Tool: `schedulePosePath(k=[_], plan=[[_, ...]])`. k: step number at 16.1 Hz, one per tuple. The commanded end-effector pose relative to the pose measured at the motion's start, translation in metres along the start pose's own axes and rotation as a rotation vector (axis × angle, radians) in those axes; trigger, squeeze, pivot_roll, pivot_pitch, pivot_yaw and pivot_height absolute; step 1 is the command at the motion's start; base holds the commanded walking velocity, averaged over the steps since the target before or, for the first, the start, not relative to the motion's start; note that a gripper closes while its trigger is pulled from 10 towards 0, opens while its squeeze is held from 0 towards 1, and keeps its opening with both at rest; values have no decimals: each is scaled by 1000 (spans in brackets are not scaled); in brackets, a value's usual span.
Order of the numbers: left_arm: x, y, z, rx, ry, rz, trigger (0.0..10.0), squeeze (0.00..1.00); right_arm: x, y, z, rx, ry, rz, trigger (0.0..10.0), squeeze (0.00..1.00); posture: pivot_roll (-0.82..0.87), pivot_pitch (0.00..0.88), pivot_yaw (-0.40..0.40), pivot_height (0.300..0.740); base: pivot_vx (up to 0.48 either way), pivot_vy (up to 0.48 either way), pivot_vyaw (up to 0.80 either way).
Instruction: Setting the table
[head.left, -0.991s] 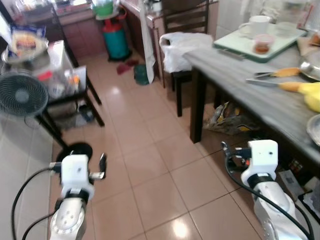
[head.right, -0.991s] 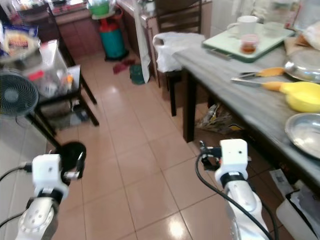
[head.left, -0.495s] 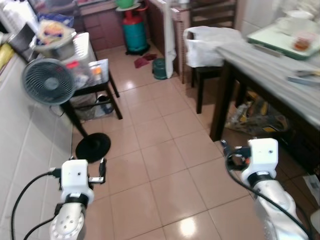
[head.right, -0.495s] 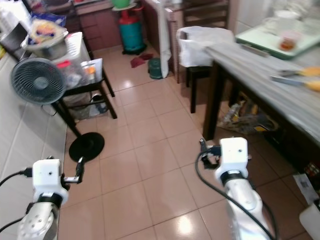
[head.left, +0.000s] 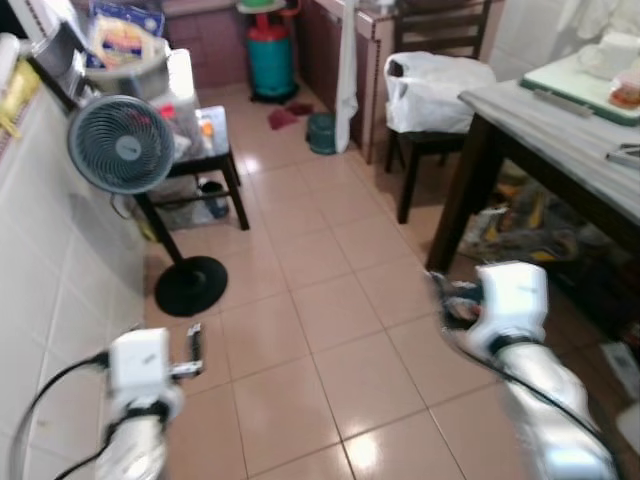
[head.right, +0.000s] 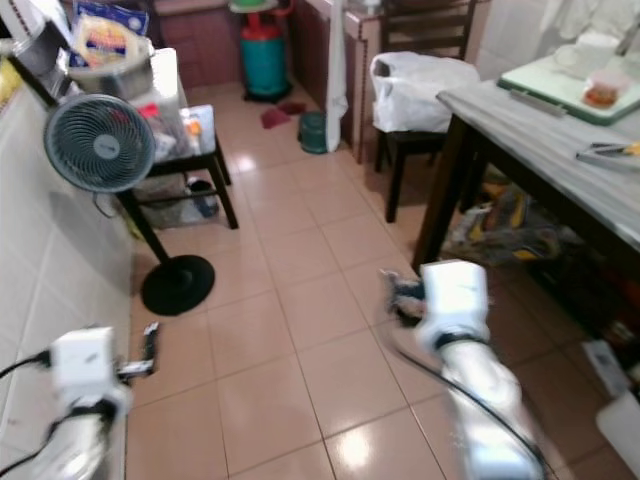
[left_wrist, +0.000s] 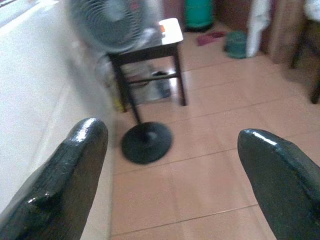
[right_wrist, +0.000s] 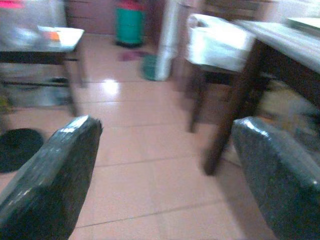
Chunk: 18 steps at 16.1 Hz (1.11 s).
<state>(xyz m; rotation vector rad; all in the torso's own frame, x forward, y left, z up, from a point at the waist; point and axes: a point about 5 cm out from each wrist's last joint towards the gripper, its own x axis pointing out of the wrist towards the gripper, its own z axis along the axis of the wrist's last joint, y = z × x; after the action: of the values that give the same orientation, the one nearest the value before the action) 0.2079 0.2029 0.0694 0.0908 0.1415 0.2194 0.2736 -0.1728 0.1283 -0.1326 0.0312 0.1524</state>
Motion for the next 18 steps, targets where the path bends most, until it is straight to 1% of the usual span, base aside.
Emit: schedulePosePath(k=[1, 4, 6, 7, 8, 10, 11, 12, 13, 16, 18], plan=[[-4, -2, 2, -6, -24, 32, 10000, 0, 6, -6, 1, -23, 16, 25, 10000, 0, -225, 68, -3, 740, 0, 0, 0], [-8, -3, 1, -22, -29, 68, 10000, 0, 12, -5, 4, -36, 16, 64, 10000, 0, -208, 69, -45, 740, 0, 0, 0], [-9, -3, 0, -27, -31, 78, 10000, 0, 14, -4, 4, -38, 16, 76, 10000, 0, -208, 69, -45, 740, 0, 0, 0], [-10, -2, 0, -26, -33, 85, 10000, 0, 15, -3, 4, -39, 18, 85, 10000, 0, -202, 70, -66, 740, 0, 0, 0], [-10, -2, 0, -26, -37, 93, 10000, 0, 16, -2, 4, -40, 18, 92, 10000, 0, -200, 71, -71, 740, 0, 0, 0], [-10, -2, 1, -24, -42, 99, 10000, 0, 18, 0, 3, -36, 19, 98, 10000, 0, -195, 75, -68, 740, 0, 0, 0], [-9, 0, 4, -11, -51, 90, 10000, 0, 18, 6, 3, -24, 17, 101, 10000, 0, -187, 84, -49, 740, 0, 0, 0], [-8, 1, 5, -6, -54, 87, 10000, 0, 18, 8, 3, -21, 16, 102, 10000, 0, -187, 87, -44, 740, 0, 0, 0], [-5, 7, 7, 17, -58, 70, 10000, 0, 13, 14, -3, 2, 21, 95, 10000, 0, -185, 89, -6, 740, 0, 0, 0], [-2, 5, 12, 38, -67, 39, 10000, 0, 8, 9, -5, 11, 24, 61, 10000, 0, -188, 105, 34, 740, 0, 0, 0], [1, -3, 13, 42, -64, 9, 10000, 0, 6, -2, -7, 0, 30, 33, 10000, 0, -193, 117, 56, 740, 0, 0, 0]])
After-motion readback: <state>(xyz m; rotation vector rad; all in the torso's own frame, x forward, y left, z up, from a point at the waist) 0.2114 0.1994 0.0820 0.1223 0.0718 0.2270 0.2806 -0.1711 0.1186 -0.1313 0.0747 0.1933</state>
